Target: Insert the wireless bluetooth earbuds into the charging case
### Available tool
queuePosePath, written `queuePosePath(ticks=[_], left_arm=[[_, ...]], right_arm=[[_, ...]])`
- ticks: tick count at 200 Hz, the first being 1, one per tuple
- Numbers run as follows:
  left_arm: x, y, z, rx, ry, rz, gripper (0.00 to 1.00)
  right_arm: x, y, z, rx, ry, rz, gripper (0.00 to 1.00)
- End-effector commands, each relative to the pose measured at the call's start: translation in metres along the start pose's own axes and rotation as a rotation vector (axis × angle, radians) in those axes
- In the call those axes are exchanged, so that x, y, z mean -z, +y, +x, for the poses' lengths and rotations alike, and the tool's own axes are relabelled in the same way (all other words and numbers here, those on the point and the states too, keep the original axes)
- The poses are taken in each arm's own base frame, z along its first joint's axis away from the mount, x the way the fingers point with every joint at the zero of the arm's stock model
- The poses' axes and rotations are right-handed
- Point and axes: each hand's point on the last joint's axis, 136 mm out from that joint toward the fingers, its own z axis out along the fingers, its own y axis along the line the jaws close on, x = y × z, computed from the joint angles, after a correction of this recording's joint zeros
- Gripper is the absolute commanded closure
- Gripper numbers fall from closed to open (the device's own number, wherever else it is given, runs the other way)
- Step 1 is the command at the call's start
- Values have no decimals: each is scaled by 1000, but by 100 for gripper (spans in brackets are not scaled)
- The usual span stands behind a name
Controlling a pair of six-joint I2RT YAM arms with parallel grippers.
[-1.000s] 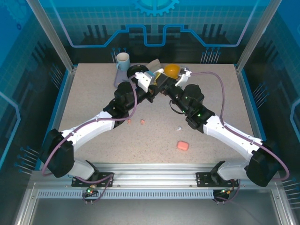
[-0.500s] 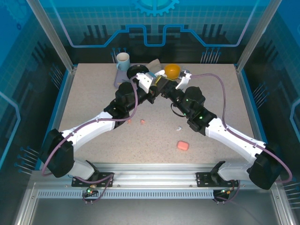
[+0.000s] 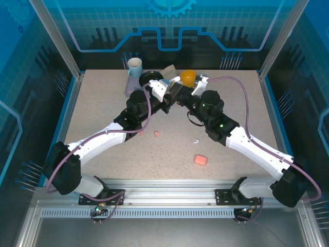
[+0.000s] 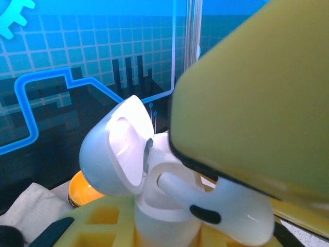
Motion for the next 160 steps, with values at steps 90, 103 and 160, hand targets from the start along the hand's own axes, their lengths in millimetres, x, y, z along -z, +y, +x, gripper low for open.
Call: queuePosePath(ticks=[90, 103, 160], left_arm=[[12, -9, -58, 16, -177, 19, 100], [12, -9, -54, 27, -169, 17, 100], [14, 1, -23, 109, -131, -34, 100]], right_arm=[[-15, -20, 0, -47, 69, 80, 44], [-17, -20, 0, -47, 81, 80, 44], [-13, -51, 36, -102, 176, 148, 46]])
